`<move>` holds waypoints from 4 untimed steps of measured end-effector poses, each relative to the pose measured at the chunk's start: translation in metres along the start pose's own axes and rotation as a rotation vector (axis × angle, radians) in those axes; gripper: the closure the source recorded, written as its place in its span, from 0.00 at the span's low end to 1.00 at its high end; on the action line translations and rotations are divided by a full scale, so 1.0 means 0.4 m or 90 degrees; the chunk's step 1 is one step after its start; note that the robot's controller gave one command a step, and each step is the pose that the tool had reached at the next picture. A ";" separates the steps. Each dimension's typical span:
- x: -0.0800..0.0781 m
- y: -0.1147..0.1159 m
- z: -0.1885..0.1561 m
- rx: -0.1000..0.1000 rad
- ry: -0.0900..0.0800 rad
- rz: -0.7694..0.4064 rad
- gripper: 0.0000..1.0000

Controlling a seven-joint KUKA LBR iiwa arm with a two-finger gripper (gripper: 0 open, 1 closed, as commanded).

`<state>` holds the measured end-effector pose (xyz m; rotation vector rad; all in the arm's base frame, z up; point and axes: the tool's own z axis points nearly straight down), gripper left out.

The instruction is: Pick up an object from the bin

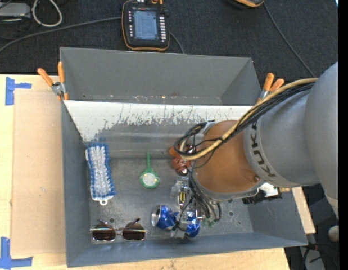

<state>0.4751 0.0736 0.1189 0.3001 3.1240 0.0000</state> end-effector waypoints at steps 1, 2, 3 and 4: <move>-0.007 -0.033 0.051 0.000 0.003 0.023 0.00; 0.001 -0.027 0.120 -0.002 -0.006 0.044 0.00; 0.010 0.031 0.124 -0.001 0.001 0.081 1.00; 0.010 0.031 0.124 -0.001 0.001 0.081 1.00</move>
Offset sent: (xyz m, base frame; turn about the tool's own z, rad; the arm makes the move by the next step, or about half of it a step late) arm -0.0050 -0.0104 -0.0489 0.0688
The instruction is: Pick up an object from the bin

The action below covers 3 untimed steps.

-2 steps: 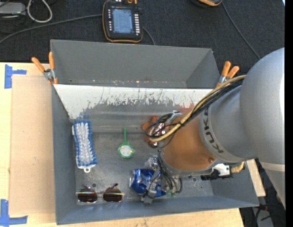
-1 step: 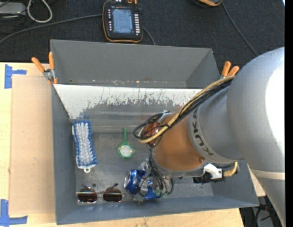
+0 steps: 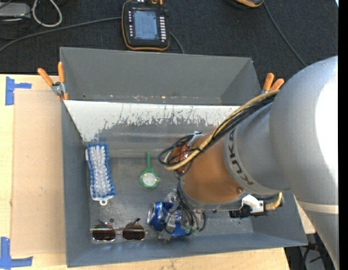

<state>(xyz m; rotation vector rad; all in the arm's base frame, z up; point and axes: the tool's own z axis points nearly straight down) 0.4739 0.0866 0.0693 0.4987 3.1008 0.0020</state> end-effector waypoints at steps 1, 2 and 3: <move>0.001 -0.001 -0.013 0.000 0.001 0.000 1.00; 0.001 -0.002 -0.033 0.000 0.002 0.000 1.00; 0.002 -0.003 -0.058 0.000 0.002 -0.001 1.00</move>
Offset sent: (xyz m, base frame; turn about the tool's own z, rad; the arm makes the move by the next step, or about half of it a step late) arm -0.0002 -0.0003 0.0203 -0.0001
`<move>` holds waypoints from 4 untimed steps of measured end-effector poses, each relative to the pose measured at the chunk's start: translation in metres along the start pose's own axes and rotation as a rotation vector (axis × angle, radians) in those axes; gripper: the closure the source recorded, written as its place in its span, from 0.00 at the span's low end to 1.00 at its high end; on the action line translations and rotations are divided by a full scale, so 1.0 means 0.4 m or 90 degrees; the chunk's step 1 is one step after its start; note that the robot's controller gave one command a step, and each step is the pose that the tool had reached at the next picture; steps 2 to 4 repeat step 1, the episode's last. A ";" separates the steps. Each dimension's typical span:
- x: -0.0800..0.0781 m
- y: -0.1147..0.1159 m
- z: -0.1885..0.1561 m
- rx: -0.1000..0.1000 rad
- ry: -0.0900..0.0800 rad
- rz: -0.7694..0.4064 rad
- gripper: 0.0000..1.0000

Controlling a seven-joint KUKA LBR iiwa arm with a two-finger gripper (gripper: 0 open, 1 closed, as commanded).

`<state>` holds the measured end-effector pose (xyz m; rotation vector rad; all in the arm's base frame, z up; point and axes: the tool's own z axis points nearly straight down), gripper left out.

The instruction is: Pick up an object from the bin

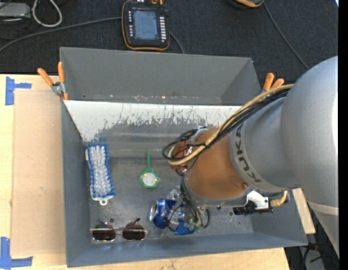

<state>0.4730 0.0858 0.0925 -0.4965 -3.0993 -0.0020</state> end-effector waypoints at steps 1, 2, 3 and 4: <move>0.003 -0.002 -0.085 0.002 0.003 -0.001 1.00; 0.003 -0.002 -0.085 0.002 0.003 -0.001 1.00; 0.003 -0.002 -0.085 0.002 0.003 -0.001 1.00; 0.003 -0.002 -0.085 0.002 0.003 -0.001 1.00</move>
Offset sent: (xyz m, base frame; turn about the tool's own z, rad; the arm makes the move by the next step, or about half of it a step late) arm -0.0019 -0.0003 0.0997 -0.0014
